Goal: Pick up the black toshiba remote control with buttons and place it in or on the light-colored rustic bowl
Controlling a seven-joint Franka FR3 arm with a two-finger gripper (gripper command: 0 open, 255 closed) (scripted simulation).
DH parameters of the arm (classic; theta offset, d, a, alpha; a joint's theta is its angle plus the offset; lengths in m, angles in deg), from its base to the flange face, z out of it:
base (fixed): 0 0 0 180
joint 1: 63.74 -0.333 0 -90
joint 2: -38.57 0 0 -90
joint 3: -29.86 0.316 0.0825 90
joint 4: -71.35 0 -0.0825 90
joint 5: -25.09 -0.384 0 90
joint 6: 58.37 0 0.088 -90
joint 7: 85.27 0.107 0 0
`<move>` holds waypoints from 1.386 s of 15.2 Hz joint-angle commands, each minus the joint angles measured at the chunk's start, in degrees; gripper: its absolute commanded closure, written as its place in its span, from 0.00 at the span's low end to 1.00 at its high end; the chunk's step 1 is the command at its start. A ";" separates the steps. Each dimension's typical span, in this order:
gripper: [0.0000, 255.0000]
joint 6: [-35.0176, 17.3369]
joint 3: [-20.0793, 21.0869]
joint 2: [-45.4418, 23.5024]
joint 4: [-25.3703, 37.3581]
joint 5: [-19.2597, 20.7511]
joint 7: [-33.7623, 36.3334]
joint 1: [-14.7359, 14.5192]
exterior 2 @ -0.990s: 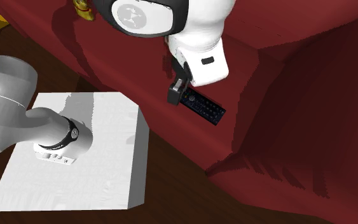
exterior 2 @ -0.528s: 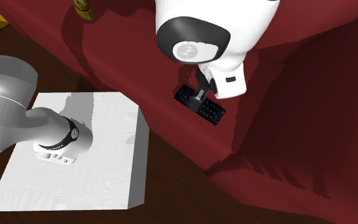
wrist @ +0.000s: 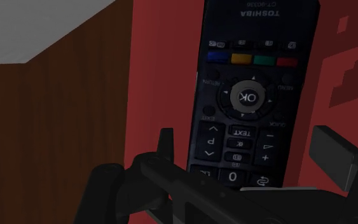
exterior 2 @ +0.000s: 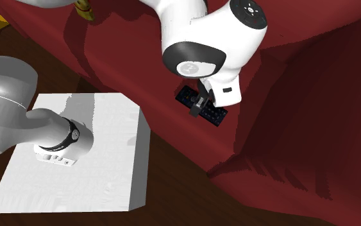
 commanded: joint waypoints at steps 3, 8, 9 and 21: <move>0.00 -0.63 0.00 -0.10 -0.50 -0.02 -0.07 0.00; 1.00 -0.62 0.00 -0.10 -0.49 -0.02 -0.07 0.00; 1.00 -0.62 0.00 -0.10 -0.49 -0.02 -0.07 0.00; 1.00 2.32 -0.02 1.69 0.67 -0.08 0.07 0.06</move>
